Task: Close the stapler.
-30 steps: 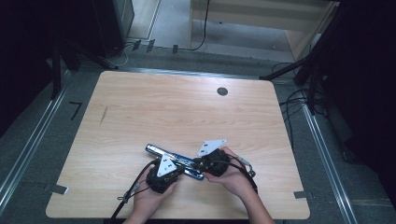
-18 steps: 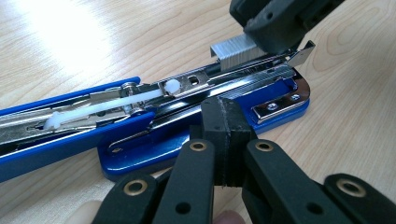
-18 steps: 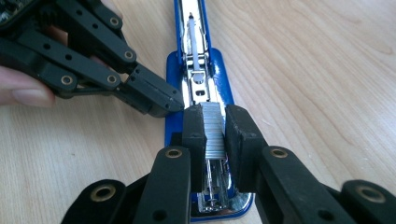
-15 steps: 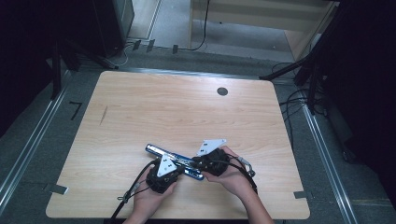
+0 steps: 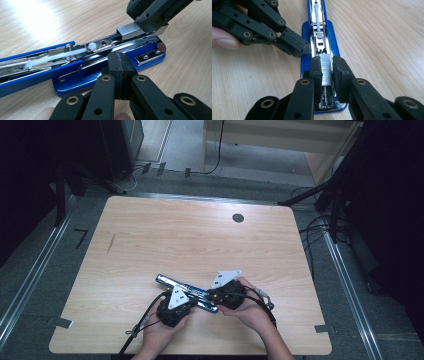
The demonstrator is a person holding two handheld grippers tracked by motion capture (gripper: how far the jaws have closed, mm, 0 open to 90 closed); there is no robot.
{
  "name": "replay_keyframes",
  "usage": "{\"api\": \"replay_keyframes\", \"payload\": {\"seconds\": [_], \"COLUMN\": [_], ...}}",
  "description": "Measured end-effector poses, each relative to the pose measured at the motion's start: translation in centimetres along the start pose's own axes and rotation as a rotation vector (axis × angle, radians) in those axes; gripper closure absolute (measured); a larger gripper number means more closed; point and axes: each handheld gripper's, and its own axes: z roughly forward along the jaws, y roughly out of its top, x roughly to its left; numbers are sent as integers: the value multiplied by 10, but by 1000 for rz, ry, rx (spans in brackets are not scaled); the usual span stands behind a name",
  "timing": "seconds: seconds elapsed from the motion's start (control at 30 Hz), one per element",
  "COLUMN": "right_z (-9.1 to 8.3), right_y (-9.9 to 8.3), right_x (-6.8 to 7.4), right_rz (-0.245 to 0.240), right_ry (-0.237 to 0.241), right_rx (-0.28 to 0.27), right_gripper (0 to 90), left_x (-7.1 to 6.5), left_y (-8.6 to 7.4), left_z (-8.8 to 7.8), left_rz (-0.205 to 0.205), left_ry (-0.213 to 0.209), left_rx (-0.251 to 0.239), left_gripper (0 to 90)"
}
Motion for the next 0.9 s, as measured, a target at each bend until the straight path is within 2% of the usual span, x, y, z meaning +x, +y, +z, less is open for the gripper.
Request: {"api": "replay_keyframes", "payload": {"seconds": [0.4, 0.67, 0.9], "right_z": [1, 0, 1], "right_y": [2, 4, 5], "right_x": [-1, 0, -2], "right_rz": [-22, -41, -38], "right_ry": [-15, -1, 3], "right_rx": [21, 34, 44], "right_gripper": [796, 796, 796], "left_x": [0, 0, 0], "left_y": [0, 0, 0], "left_z": [0, 0, 0], "left_rz": [4, 3, 4], "left_ry": [1, 1, 1], "left_rx": [4, 3, 4], "left_gripper": [900, 900, 900]}}
